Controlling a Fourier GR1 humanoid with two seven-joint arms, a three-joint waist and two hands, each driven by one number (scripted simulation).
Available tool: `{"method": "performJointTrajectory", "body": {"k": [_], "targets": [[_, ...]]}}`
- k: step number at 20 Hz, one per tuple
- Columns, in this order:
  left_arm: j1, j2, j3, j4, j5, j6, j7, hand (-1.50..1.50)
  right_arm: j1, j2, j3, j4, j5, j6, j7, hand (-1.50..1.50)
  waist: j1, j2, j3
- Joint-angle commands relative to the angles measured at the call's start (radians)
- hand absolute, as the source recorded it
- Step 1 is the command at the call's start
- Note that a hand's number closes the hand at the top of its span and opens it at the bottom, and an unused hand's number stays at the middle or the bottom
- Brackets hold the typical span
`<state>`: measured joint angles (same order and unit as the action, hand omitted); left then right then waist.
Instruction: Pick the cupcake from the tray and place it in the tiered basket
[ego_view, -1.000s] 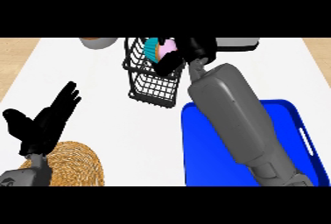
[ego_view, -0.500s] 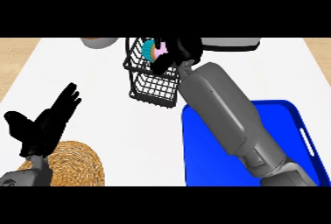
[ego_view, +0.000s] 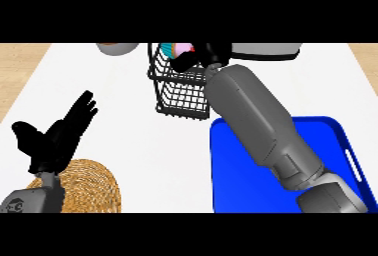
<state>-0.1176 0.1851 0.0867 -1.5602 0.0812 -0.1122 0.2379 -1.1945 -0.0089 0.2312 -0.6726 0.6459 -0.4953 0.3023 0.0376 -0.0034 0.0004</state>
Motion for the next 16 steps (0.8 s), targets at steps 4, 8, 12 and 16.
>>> {"method": "performJointTrajectory", "body": {"k": [4, 8, 12, 16], "targets": [[-0.035, -0.009, -0.014, -0.037, -0.020, 0.029, 0.064, 0.00, -0.110, 0.008, 0.058, 0.172, -0.094, -0.060, -0.024, -1.50, 0.023, 0.016, -0.001], [0.001, -0.018, -0.017, 0.002, -0.022, 0.006, 0.001, 0.00, -0.160, 0.008, -0.030, 0.191, -0.169, -0.080, -0.085, -1.50, 0.017, 0.018, -0.001], [0.010, 0.022, 0.020, 0.019, -0.001, -0.027, -0.020, 0.00, -0.090, 0.008, -0.063, 0.141, -0.295, -0.150, -0.144, -1.50, 0.015, 0.017, -0.001], [-0.003, -0.001, -0.001, -0.024, -0.006, -0.004, 0.033, 0.00, -0.116, 0.009, -0.138, 0.096, -0.413, -0.160, -0.156, -1.50, 0.012, 0.013, 0.000]]}}
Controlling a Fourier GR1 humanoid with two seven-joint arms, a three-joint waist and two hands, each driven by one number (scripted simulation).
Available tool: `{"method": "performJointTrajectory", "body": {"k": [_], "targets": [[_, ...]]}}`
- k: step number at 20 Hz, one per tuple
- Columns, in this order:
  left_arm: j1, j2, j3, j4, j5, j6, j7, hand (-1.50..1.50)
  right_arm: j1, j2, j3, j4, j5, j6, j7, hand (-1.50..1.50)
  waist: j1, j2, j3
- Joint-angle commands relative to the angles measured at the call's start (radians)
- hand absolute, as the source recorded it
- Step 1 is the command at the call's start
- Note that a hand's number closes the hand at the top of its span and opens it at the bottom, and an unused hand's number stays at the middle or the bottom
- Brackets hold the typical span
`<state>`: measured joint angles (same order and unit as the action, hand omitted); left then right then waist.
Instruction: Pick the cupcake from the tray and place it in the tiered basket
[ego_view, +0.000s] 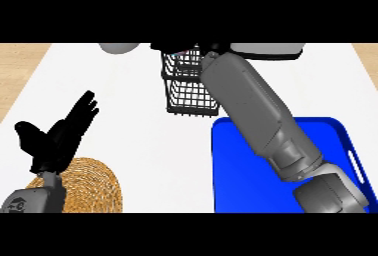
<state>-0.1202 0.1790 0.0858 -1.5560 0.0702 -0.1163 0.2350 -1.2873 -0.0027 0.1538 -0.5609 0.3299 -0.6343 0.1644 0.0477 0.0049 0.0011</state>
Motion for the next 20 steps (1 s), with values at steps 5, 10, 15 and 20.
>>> {"method": "performJointTrajectory", "body": {"k": [5, 10, 15, 20], "targets": [[0.055, 0.002, 0.026, 0.004, 0.004, 0.001, -0.040, 0.00, 0.064, -0.009, -0.201, -0.100, -0.218, -0.037, -0.153, -1.50, -0.027, 0.002, 0.000], [0.069, 0.006, 0.017, -0.059, 0.016, -0.010, 0.008, 0.00, 0.099, -0.071, -0.269, -0.156, -0.257, -0.050, -0.184, -1.50, -0.038, -0.005, -0.001], [0.083, -0.003, 0.019, -0.058, -0.008, 0.013, -0.009, 0.00, 0.152, -0.213, -0.320, -0.226, -0.280, -0.011, -0.127, -1.50, -0.052, -0.010, -0.001], [0.120, 0.007, 0.020, -0.087, -0.011, 0.004, -0.002, 0.00, 0.310, -0.344, -0.377, -0.343, -0.346, 0.126, -0.179, -1.50, -0.054, -0.010, 0.000]]}}
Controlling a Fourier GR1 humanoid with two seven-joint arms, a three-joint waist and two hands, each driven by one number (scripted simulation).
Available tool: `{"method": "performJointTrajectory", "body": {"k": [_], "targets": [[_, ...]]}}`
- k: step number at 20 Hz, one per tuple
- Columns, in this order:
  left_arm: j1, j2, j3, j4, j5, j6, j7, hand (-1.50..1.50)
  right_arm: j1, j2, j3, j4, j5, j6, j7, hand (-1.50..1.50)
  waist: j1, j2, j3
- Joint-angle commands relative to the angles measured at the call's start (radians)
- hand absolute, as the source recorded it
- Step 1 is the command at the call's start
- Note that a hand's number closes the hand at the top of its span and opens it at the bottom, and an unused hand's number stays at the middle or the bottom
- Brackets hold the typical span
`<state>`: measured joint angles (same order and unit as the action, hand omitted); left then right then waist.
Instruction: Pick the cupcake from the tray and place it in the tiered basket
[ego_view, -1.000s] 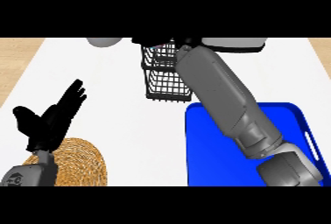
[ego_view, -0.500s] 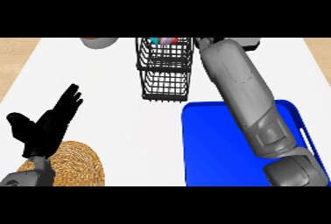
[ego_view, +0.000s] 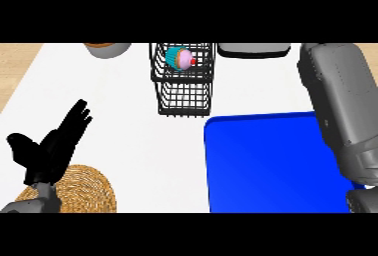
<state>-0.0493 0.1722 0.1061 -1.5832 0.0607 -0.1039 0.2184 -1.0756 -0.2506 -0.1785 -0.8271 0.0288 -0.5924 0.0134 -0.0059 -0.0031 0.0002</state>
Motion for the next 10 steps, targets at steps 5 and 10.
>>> {"method": "performJointTrajectory", "body": {"k": [5, 10], "targets": [[-0.053, 0.029, 0.040, 0.025, 0.027, -0.018, 0.026, 0.00, 0.174, -0.205, -0.081, -0.189, -0.086, 0.175, 0.054, -1.50, -0.002, 0.001, 0.000], [-0.001, 0.012, 0.026, -0.011, 0.013, -0.016, 0.004, 0.00, 0.248, -0.308, -0.118, -0.254, -0.127, 0.291, 0.076, -1.50, 0.003, 0.001, 0.000]]}}
